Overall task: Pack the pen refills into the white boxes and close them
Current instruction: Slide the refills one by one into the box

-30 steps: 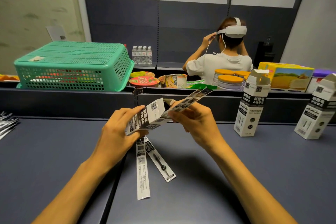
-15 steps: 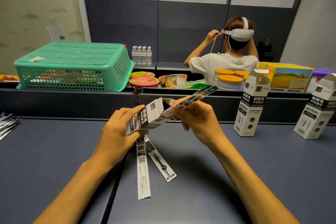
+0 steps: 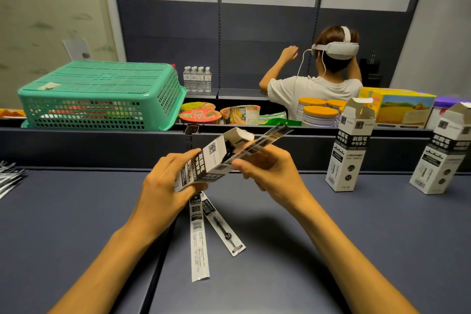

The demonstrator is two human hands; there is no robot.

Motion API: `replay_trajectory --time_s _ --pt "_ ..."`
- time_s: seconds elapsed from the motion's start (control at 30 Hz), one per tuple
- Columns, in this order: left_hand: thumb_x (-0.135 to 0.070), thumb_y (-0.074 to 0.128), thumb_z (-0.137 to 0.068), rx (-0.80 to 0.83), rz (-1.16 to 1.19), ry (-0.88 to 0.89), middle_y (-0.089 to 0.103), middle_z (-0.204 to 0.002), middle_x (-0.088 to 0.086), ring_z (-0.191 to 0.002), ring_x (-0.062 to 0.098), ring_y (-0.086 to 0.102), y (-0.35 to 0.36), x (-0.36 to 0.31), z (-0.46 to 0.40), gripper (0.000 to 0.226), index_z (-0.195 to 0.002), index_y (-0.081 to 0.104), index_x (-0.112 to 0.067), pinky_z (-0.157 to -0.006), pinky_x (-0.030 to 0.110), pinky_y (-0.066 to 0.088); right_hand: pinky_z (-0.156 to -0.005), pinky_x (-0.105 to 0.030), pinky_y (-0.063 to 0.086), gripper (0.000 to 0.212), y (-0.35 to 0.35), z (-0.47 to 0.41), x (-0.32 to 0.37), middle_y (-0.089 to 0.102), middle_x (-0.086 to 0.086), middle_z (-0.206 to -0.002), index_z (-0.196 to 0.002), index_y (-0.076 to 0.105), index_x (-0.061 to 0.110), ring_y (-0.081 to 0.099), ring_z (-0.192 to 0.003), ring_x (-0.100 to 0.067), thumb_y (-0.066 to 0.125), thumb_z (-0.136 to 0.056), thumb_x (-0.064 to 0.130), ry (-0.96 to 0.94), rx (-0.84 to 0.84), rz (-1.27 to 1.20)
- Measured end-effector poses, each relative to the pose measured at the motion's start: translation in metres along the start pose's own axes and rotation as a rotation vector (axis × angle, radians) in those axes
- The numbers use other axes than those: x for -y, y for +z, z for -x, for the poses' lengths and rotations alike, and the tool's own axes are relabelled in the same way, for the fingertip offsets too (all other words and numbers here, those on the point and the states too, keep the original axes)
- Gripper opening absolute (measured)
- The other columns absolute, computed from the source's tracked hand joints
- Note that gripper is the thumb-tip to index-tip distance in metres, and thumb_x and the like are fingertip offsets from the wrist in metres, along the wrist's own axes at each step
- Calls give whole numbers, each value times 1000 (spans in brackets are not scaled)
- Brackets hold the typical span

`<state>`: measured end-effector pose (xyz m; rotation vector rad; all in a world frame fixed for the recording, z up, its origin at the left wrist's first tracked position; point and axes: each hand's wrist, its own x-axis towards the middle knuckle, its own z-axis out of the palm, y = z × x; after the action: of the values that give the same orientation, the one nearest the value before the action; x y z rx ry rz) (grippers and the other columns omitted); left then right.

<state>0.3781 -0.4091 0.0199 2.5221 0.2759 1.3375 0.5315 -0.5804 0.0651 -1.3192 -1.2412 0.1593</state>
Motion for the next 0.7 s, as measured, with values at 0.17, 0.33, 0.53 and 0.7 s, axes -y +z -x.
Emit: replay_trajectory --time_s 0.17,0.33,0.53,0.7 --pt "-25 82 -72 7 -5 -6 59 -115 -6 -102 8 54 0 1 -1 73 -137 49 -23 -84 14 42 -55 -7 44 15 -11 -1 4 68 16 -76 -105 67 4 62 -62 3 60 -92 3 -36 -38 -64" --pt "-28 80 -73 1 9 -3 59 -116 -5 -103 9 54 -1 0 -1 72 -137 49 -24 -84 15 43 -46 -22 43 13 -14 -2 9 69 10 -75 -97 67 19 51 -52 -7 64 -85 21 -70 -77 -62" --pt "-26 82 -73 0 2 -14 59 -115 -7 -102 8 54 -1 1 -1 72 -137 50 -25 -82 13 42 -47 -22 47 15 -21 -2 8 69 1 -72 -92 71 15 52 -47 -10 64 -82 25 -66 -130 -92" --pt "-23 83 -73 3 -10 -5 59 -116 -7 -103 8 53 -1 3 0 73 -138 49 -25 -82 14 42 -49 -29 49 14 -8 -1 4 73 12 -78 -92 69 21 54 -47 -13 65 -81 29 -1 -47 -34"
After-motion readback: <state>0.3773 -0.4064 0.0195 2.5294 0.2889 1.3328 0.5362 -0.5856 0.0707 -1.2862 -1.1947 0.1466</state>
